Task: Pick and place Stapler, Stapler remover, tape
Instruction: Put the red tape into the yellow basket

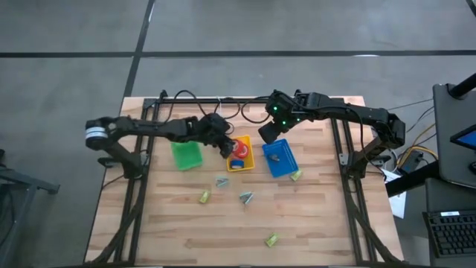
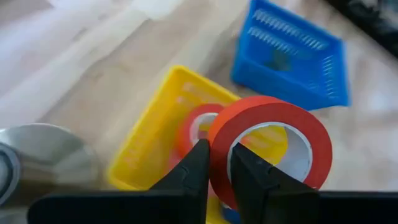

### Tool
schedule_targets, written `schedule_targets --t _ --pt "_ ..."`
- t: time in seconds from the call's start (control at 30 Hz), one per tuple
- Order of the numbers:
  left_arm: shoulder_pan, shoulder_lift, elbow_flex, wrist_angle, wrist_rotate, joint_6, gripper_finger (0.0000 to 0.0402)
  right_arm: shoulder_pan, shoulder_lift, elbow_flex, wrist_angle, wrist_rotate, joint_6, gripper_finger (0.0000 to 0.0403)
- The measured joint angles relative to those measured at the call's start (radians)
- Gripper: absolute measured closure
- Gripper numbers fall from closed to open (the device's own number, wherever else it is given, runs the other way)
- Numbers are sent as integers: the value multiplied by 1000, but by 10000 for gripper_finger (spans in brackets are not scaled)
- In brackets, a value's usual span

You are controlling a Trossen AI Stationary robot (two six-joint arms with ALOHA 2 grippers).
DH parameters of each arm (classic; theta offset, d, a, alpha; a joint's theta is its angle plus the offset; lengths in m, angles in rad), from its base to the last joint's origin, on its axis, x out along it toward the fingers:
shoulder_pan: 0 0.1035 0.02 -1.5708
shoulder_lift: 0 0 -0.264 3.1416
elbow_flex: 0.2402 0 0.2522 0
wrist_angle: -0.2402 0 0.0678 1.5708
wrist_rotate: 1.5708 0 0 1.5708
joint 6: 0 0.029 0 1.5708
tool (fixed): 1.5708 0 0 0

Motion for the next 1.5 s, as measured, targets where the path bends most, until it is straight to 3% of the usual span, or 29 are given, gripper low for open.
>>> schedule_targets --t 0.3,0.9,1.1,1.2,1.5 --pt "5 37 4 -1 13 52 334 0 0 0 0 0 0 346" --pt "-8 -165 -24 -156 27 -103 342 0 0 -1 13 3 0 346" --pt "-8 -161 -117 -83 34 -287 346 0 0 -1 19 5 0 346" --pt "4 -161 -161 29 33 -361 343 0 0 -1 21 8 -1 346" --pt "10 -128 -252 206 -14 -455 340 1 0 -1 40 22 -3 346"
